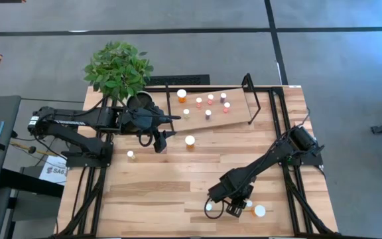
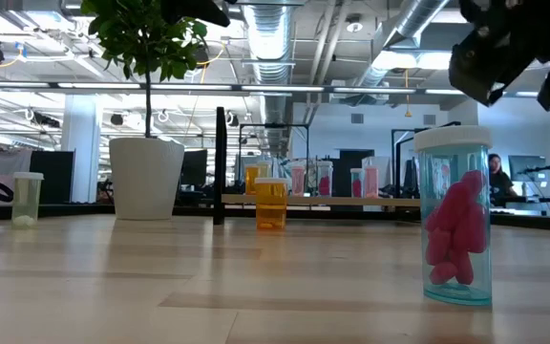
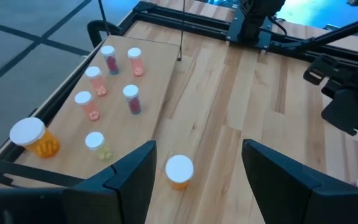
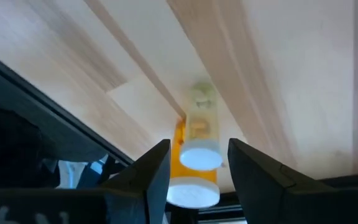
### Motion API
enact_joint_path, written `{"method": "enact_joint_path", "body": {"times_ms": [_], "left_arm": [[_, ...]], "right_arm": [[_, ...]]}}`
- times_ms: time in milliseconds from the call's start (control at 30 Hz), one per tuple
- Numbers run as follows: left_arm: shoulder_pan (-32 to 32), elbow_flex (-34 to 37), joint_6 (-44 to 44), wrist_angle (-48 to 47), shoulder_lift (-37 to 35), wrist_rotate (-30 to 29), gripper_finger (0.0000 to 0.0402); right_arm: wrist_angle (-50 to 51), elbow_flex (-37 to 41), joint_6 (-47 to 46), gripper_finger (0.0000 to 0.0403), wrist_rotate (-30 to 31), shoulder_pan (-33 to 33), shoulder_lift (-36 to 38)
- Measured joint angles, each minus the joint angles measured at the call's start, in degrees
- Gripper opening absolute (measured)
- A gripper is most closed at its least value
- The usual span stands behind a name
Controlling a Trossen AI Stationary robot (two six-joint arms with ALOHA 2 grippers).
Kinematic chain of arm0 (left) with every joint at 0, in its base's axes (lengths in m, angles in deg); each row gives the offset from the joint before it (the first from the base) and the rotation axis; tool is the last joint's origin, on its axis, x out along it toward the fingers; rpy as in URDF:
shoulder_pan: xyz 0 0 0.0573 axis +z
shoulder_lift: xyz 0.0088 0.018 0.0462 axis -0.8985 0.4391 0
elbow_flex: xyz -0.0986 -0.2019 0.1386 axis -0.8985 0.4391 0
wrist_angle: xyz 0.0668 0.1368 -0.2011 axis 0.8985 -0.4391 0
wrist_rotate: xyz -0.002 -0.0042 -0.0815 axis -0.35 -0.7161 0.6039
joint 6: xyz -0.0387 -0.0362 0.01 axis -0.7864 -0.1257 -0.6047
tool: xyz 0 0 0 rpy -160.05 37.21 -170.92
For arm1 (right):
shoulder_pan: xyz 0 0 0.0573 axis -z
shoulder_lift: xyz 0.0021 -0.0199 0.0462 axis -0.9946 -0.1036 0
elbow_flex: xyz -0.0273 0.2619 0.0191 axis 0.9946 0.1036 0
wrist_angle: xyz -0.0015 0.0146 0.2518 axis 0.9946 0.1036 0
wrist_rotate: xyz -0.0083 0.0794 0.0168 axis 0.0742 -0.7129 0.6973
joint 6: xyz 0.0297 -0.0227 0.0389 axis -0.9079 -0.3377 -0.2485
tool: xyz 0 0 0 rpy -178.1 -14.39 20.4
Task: Pick and place medicine bottles onto shelf by color
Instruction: Put the bottom yellow pill bottle on the shelf
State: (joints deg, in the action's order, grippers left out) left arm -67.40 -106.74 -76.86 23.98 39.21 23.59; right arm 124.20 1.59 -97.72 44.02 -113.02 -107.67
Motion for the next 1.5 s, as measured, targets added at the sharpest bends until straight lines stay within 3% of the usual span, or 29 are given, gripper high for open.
{"method": "enact_joint_path", "body": {"times_ms": [333,733,1500], "left_arm": [[0.04,0.0,-0.09,-0.07,0.0,-0.13,0.0224],[0.78,0.0,-0.09,-0.4,0.0,-0.09,0.0224],[0.96,0.0,0.75,-1.29,0.0,-0.11,0.0224]], "right_arm": [[-3.48,3.94,-3.3,0.0182,-2.29,-1.07,0.02],[-4.31,4.71,-4.03,0.022,-2.93,-1.05,0.0],[-4.01,4.69,-6.0,0.0216,-2.3,-2.88,0.0]]}}
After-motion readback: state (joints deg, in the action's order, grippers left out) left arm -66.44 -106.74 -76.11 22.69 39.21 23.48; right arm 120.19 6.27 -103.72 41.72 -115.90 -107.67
